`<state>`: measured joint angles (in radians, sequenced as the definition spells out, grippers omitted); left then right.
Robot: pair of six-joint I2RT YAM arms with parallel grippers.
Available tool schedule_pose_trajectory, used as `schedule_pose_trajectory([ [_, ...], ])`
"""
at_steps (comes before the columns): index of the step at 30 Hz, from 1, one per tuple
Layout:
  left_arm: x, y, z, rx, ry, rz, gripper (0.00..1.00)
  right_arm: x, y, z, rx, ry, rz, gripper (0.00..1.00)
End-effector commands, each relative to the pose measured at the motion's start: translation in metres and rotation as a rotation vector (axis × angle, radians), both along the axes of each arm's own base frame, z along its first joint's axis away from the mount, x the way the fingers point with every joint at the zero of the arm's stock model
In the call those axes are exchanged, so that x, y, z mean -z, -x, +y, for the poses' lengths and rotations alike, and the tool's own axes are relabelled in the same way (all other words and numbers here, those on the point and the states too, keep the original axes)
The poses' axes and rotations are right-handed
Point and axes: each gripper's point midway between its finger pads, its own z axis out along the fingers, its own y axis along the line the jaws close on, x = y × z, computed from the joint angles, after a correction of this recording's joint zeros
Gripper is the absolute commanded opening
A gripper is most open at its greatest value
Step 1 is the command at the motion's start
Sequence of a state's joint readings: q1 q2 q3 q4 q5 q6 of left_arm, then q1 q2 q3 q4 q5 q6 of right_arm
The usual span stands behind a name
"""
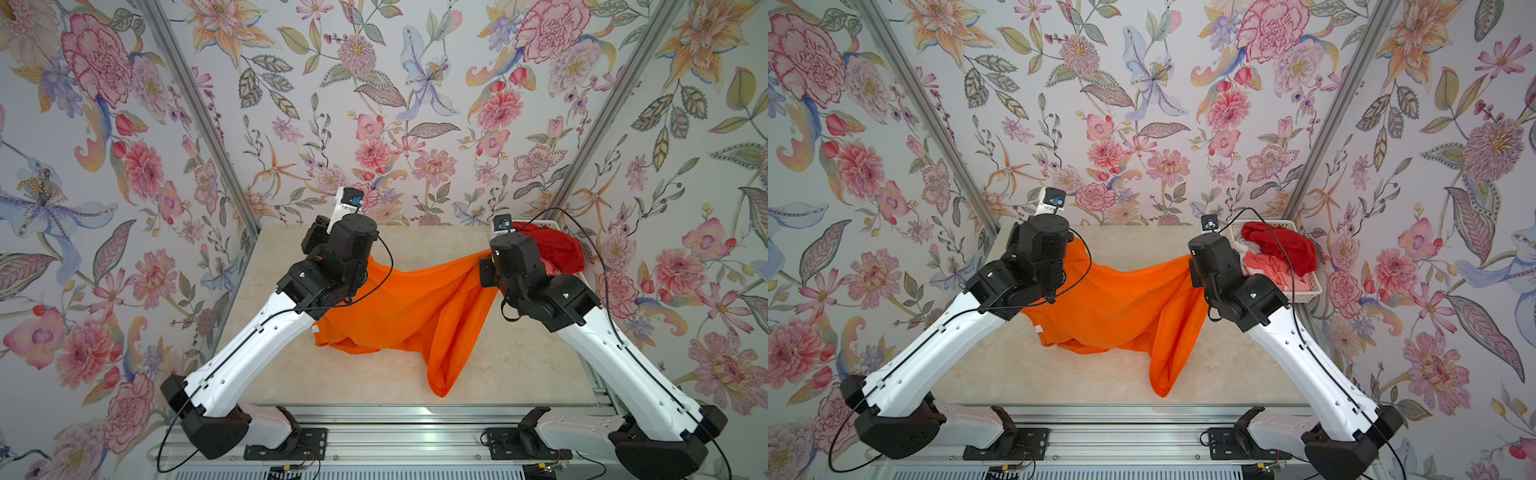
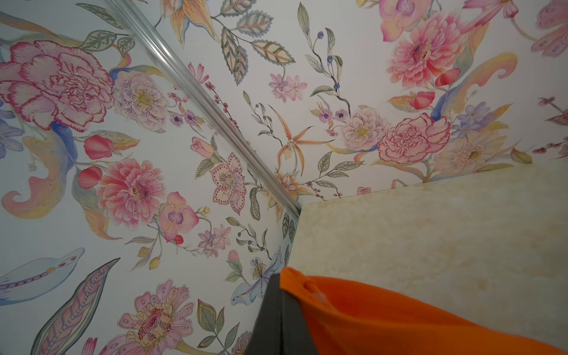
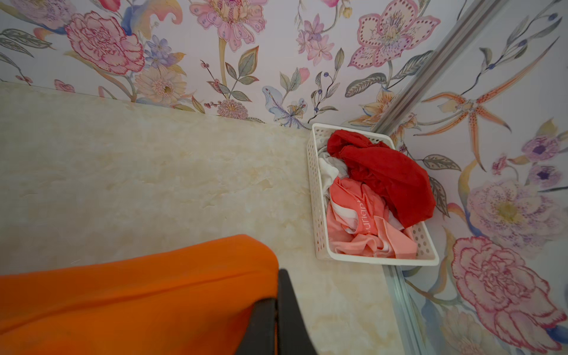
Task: Fold and stack t-shirts
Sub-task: Flatten out the T-shirt at the center of the board.
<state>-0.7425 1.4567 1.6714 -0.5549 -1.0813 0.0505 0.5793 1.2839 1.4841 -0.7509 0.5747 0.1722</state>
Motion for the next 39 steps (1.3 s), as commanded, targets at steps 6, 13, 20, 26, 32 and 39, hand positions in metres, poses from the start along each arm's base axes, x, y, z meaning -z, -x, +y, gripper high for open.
schedule_pose_trajectory([
  [6, 0.088, -0.082, 0.068, -0.22, 0.264, 0.045, 0.0, 0.074, -0.122, 0.0, 0.026, -0.13, 0.079, 0.0],
  [13, 0.114, -0.163, 0.112, -0.334, 0.309, 0.036, 0.39, 0.11, -0.221, -0.001, 0.055, -0.001, 0.127, 0.82],
  [20, 0.071, -0.202, 0.09, -0.322, 0.144, -0.007, 0.76, 0.047, -0.259, 0.002, 0.068, -0.017, -0.049, 1.0],
  [26, 0.061, -0.181, 0.06, -0.185, 0.222, 0.009, 0.93, 0.039, -0.232, 0.037, -0.054, -0.226, -0.006, 1.0],
  [32, 0.146, -0.116, 0.009, 0.018, 0.409, 0.241, 0.86, 0.115, -0.152, 0.077, -0.197, -0.399, 0.167, 0.95],
  [39, 0.255, -0.018, -0.016, 0.062, 0.815, 0.488, 0.76, 0.194, -0.022, 0.077, -0.146, -0.405, 0.337, 0.92],
])
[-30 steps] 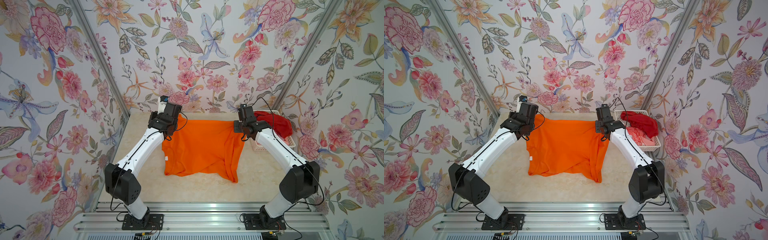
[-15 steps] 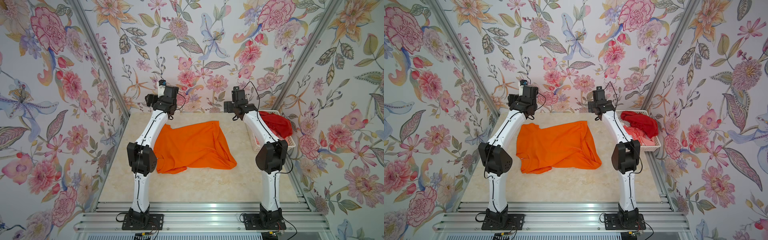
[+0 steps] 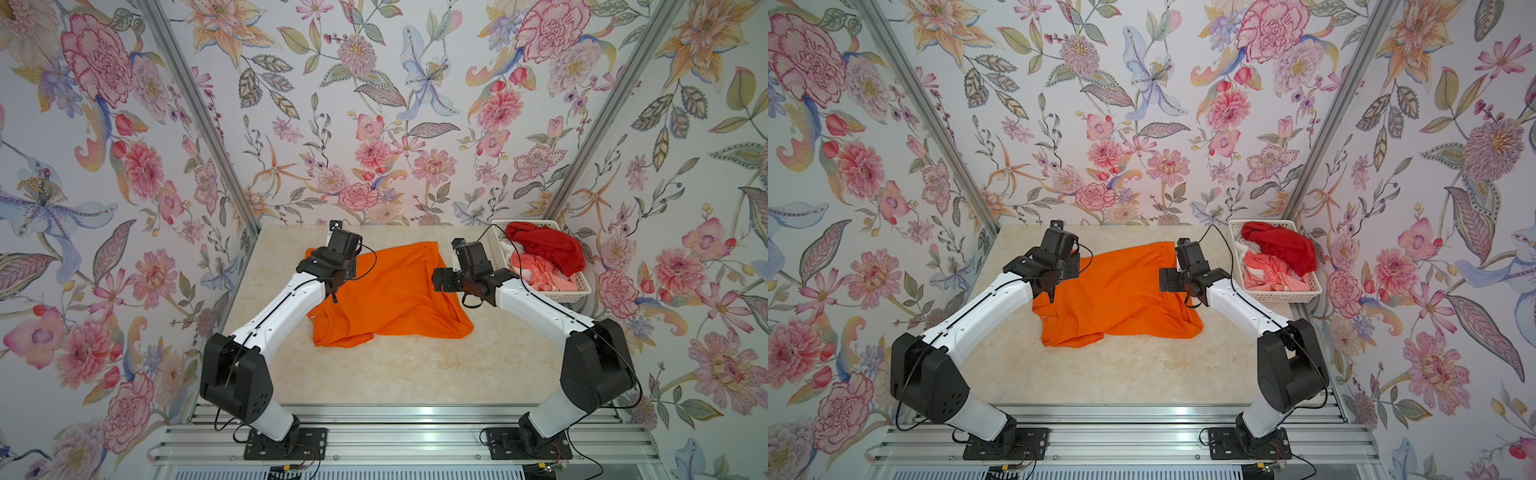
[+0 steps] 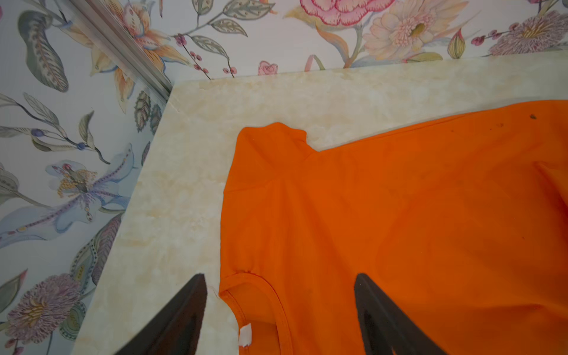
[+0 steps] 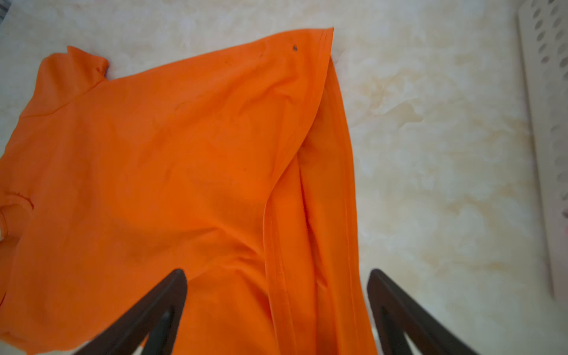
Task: Fold and stack t-shirts
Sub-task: Flatten out the T-shirt at the center of the board, then move the T-shirt to the center of the board.
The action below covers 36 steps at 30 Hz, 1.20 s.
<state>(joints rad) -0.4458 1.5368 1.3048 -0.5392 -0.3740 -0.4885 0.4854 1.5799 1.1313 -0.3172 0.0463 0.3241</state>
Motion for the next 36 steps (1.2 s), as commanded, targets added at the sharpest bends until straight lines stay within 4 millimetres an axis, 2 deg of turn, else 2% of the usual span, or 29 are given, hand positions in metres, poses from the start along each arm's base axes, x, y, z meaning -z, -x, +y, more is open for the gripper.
schedule_pose_trajectory([
  [1, 0.047, 0.04, -0.027, 0.008, 0.258, 0.134, 0.75, 0.0, 0.035, -0.013, 0.105, -0.088, 0.012, 0.89],
  [5, 0.09, 0.081, -0.032, 0.009, 0.327, 0.251, 0.72, 0.02, 0.079, -0.047, 0.214, -0.105, 0.059, 0.83],
  [7, 0.107, 0.1, -0.03, -0.007, 0.352, 0.295, 0.71, 0.019, 0.094, -0.061, 0.254, -0.098, 0.064, 0.83],
  [10, 0.125, 0.123, -0.029, -0.014, 0.382, 0.351, 0.69, 0.017, 0.109, -0.07, 0.28, -0.103, 0.083, 0.84],
  [11, 0.135, 0.134, -0.027, -0.017, 0.381, 0.379, 0.69, 0.019, 0.113, -0.07, 0.279, -0.107, 0.097, 0.84],
  [14, 0.146, 0.159, -0.027, -0.015, 0.41, 0.416, 0.64, 0.028, 0.126, -0.065, 0.264, -0.136, 0.161, 0.84],
  [19, 0.164, 0.198, -0.018, -0.059, 0.464, 0.453, 0.59, 0.058, 0.144, -0.055, 0.253, -0.184, 0.273, 0.84],
  [22, 0.18, 0.212, -0.006, -0.14, 0.459, 0.466, 0.59, 0.076, 0.143, -0.056, 0.274, -0.197, 0.294, 0.85],
  [25, 0.191, 0.215, 0.001, -0.217, 0.465, 0.446, 0.58, 0.087, 0.136, -0.053, 0.283, -0.257, 0.278, 0.84],
  [28, 0.185, 0.205, -0.01, -0.199, 0.556, 0.378, 0.57, 0.088, 0.124, -0.055, 0.298, -0.309, 0.209, 0.81],
  [29, 0.18, 0.2, -0.012, -0.189, 0.579, 0.348, 0.57, 0.086, 0.12, -0.057, 0.307, -0.333, 0.184, 0.77],
  [30, 0.17, 0.193, -0.014, -0.173, 0.592, 0.305, 0.57, 0.079, 0.111, -0.057, 0.305, -0.368, 0.151, 0.64],
  [31, 0.158, 0.185, -0.015, -0.15, 0.588, 0.261, 0.56, 0.067, 0.102, -0.058, 0.3, -0.388, 0.114, 0.45],
  [32, 0.142, 0.174, -0.018, -0.118, 0.582, 0.214, 0.55, 0.052, 0.093, -0.058, 0.283, -0.381, 0.074, 0.31],
  [33, 0.121, 0.162, -0.023, -0.07, 0.568, 0.161, 0.55, 0.031, 0.08, -0.058, 0.256, -0.339, 0.016, 0.21],
  [36, 0.057, 0.127, -0.031, 0.056, 0.459, 0.011, 0.51, -0.038, 0.04, -0.054, 0.143, -0.105, -0.125, 0.23],
])
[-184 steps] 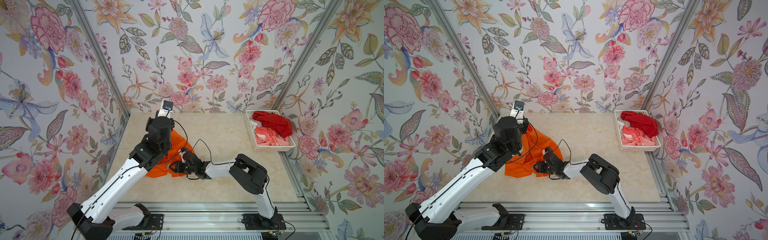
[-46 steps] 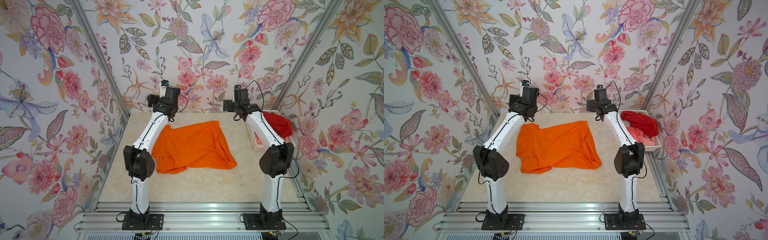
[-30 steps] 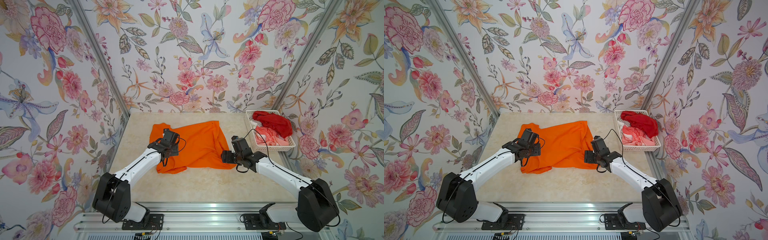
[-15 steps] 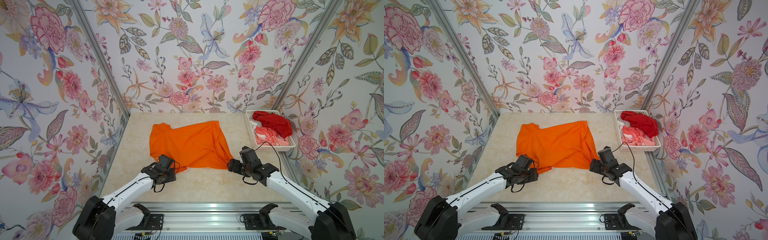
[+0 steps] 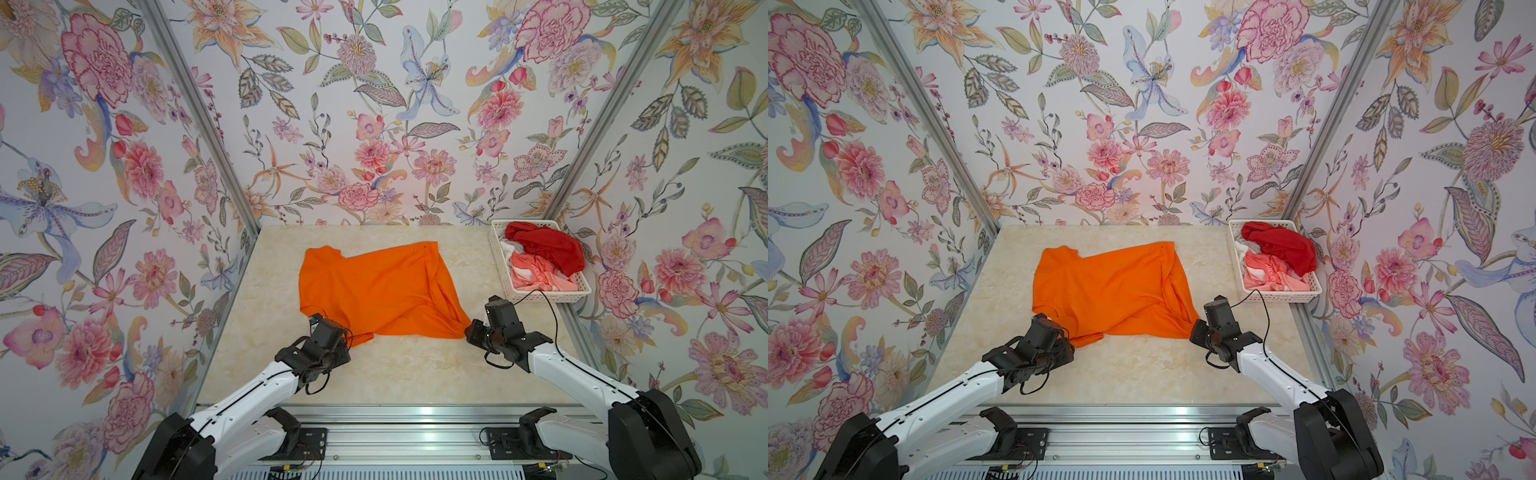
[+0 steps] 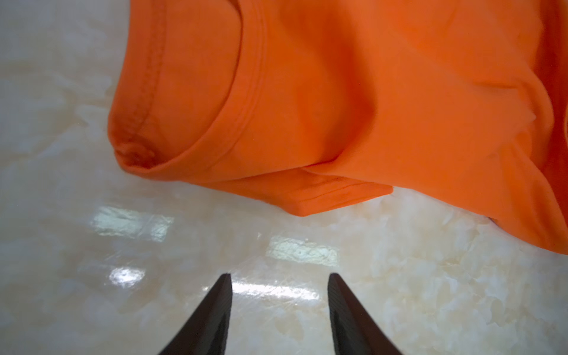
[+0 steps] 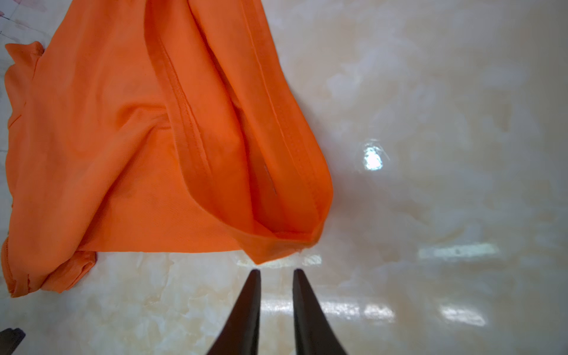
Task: Fold and stack t-shirts
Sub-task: Move the T-shirt to the center of the board.
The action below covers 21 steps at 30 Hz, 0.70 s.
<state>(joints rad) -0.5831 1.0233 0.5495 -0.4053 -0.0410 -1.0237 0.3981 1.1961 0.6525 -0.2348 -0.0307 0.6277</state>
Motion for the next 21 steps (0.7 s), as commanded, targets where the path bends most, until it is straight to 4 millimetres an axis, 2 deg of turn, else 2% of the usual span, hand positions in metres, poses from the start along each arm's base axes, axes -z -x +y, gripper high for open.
schedule_pose_trajectory([
  [1, -0.092, -0.055, -0.011, 0.09, -0.117, -0.293, 0.5, -0.102, -0.063, 0.012, -0.139, 0.234, -0.263, 0.36],
  [3, -0.13, -0.079, -0.011, 0.133, -0.259, -0.368, 0.51, -0.13, -0.089, 0.016, -0.195, 0.369, -0.301, 0.74],
  [4, -0.145, -0.092, -0.008, 0.144, -0.353, -0.385, 0.53, -0.141, -0.107, 0.019, -0.221, 0.436, -0.32, 0.86],
  [5, -0.156, -0.104, -0.002, 0.141, -0.457, -0.388, 0.55, -0.147, -0.123, 0.02, -0.242, 0.484, -0.326, 0.88],
  [6, -0.171, -0.119, 0.003, 0.143, -0.578, -0.392, 0.57, -0.151, -0.141, 0.02, -0.27, 0.511, -0.312, 0.85],
  [8, -0.195, -0.148, 0.02, 0.092, -0.822, -0.379, 0.58, -0.149, -0.179, 0.015, -0.276, 0.516, -0.246, 0.62],
  [9, -0.205, -0.164, 0.028, 0.063, -0.917, -0.363, 0.58, -0.143, -0.2, 0.013, -0.278, 0.502, -0.205, 0.55],
  [11, -0.206, -0.196, 0.04, 0.063, -0.936, -0.323, 0.57, -0.13, -0.235, 0.016, -0.324, 0.412, -0.131, 0.56],
  [13, -0.187, -0.231, 0.057, 0.098, -0.72, -0.288, 0.57, -0.107, -0.267, 0.018, -0.375, 0.312, -0.073, 0.58],
  [14, -0.174, -0.244, 0.066, 0.108, -0.604, -0.268, 0.57, -0.106, -0.281, 0.018, -0.378, 0.287, -0.088, 0.6],
  [15, -0.162, -0.256, 0.077, 0.105, -0.502, -0.245, 0.57, -0.096, -0.292, 0.015, -0.382, 0.253, -0.095, 0.66],
  [16, -0.149, -0.266, 0.088, 0.102, -0.428, -0.22, 0.58, -0.088, -0.298, 0.016, -0.402, 0.196, -0.103, 0.72],
  [18, -0.123, -0.279, 0.106, 0.091, -0.362, -0.167, 0.6, -0.062, -0.307, 0.01, -0.409, 0.105, -0.074, 0.75],
  [21, -0.074, -0.288, 0.127, 0.089, -0.356, -0.057, 0.62, -0.025, -0.305, 0.009, -0.43, 0.058, -0.031, 0.79],
])
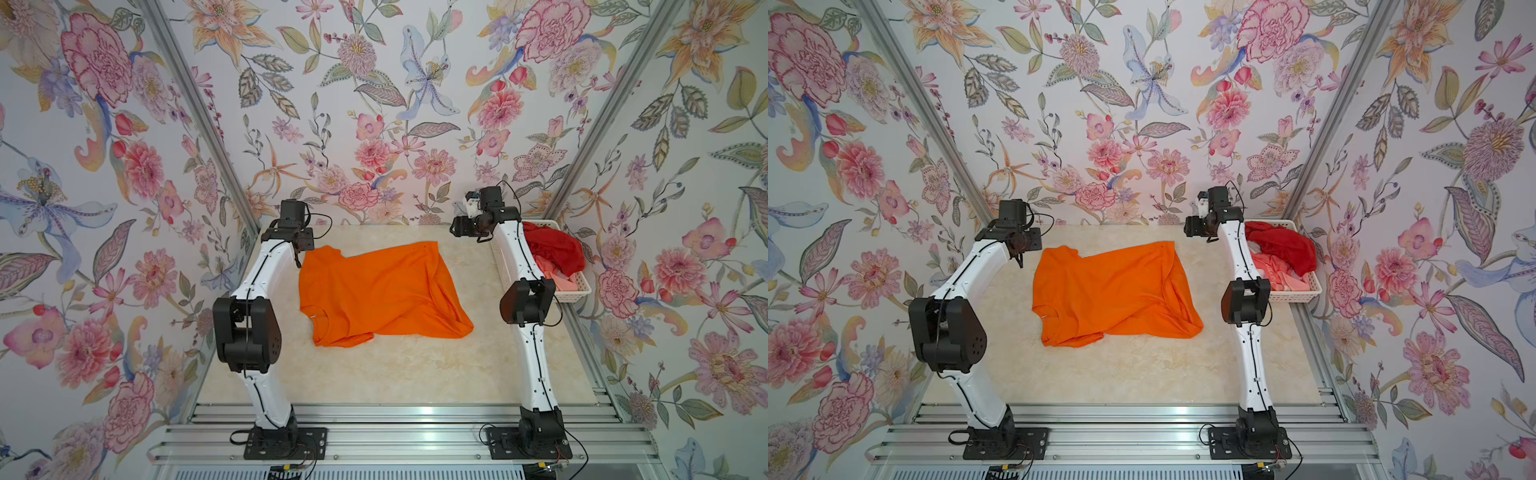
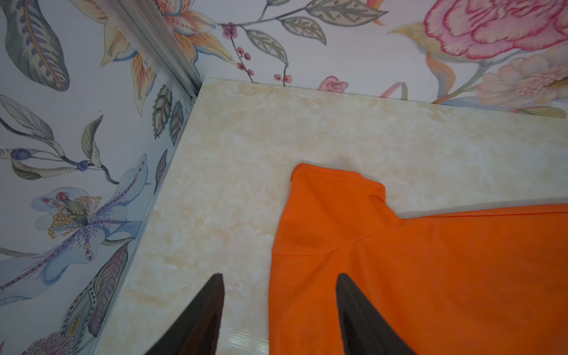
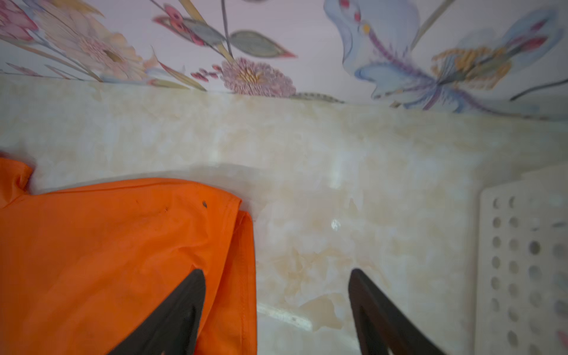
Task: Fold and stack t-shirts
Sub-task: Move the T-shirt to the center of the board.
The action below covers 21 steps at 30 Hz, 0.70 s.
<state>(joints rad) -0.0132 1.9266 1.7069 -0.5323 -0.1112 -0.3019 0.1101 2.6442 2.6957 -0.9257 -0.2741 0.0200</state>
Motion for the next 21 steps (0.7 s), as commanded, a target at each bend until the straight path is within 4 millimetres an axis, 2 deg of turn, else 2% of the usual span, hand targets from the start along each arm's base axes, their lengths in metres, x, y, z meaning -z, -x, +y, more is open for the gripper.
schedule_pose_trajectory([
  [1, 0.049, 0.002, -0.025, 0.114, 0.108, 0.15, 0.62, 0.005, 0.023, 0.024, -0.106, -0.105, 0.06, 0.79],
  [4, 0.09, 0.001, -0.019, 0.107, 0.107, 0.243, 0.64, 0.028, 0.026, 0.028, -0.126, -0.101, 0.11, 0.79],
  [7, 0.121, 0.001, -0.02, 0.107, 0.136, 0.299, 0.64, 0.043, 0.024, 0.036, -0.152, -0.147, 0.133, 0.8],
  [15, 0.159, -0.004, -0.032, 0.148, 0.253, 0.355, 0.66, 0.071, 0.009, 0.072, -0.185, -0.377, 0.13, 0.79],
  [21, 0.166, -0.003, -0.038, 0.158, 0.279, 0.37, 0.65, 0.096, -0.004, 0.086, -0.142, -0.396, 0.125, 0.81],
])
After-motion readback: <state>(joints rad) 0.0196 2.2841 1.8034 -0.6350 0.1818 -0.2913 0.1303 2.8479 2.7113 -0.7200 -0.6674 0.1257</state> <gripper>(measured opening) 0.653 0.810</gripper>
